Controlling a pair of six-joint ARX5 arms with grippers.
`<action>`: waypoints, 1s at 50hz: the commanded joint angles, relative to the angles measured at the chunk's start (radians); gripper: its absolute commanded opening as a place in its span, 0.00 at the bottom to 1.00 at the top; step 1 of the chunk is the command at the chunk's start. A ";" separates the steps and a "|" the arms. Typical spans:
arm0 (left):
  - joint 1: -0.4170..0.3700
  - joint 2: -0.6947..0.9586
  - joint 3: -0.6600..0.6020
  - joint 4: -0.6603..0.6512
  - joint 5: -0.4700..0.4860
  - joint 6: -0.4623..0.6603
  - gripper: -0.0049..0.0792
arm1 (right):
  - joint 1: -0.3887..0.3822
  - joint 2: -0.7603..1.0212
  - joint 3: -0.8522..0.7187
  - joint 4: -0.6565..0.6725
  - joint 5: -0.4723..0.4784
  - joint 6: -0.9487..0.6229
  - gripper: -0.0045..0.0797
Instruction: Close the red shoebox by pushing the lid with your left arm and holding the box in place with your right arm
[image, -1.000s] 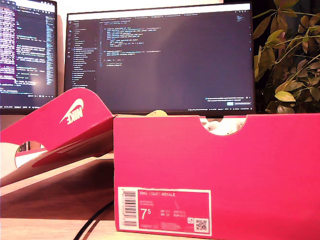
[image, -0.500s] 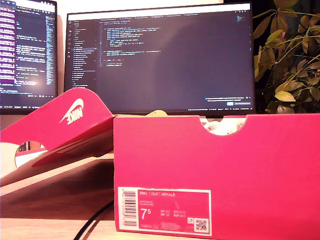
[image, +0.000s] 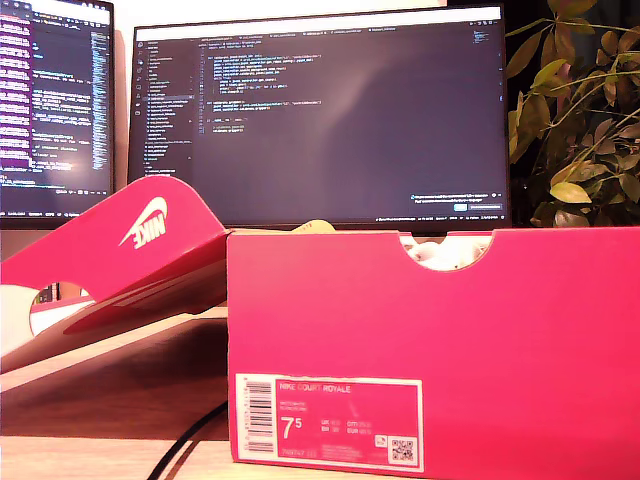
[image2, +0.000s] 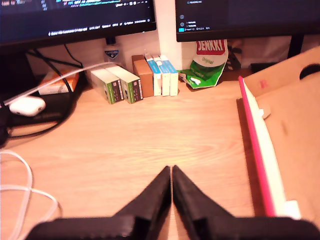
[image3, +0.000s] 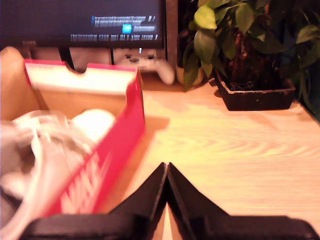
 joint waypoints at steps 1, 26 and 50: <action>0.001 -0.008 -0.031 0.004 0.011 -0.038 0.04 | 0.000 -0.006 -0.020 0.028 -0.002 0.078 0.04; 0.001 -0.008 0.084 0.058 0.136 -0.190 0.04 | 0.000 -0.006 0.132 0.073 -0.053 0.198 0.04; 0.001 0.198 0.210 0.024 0.248 -0.248 0.04 | 0.000 0.117 0.263 -0.037 -0.077 0.240 0.04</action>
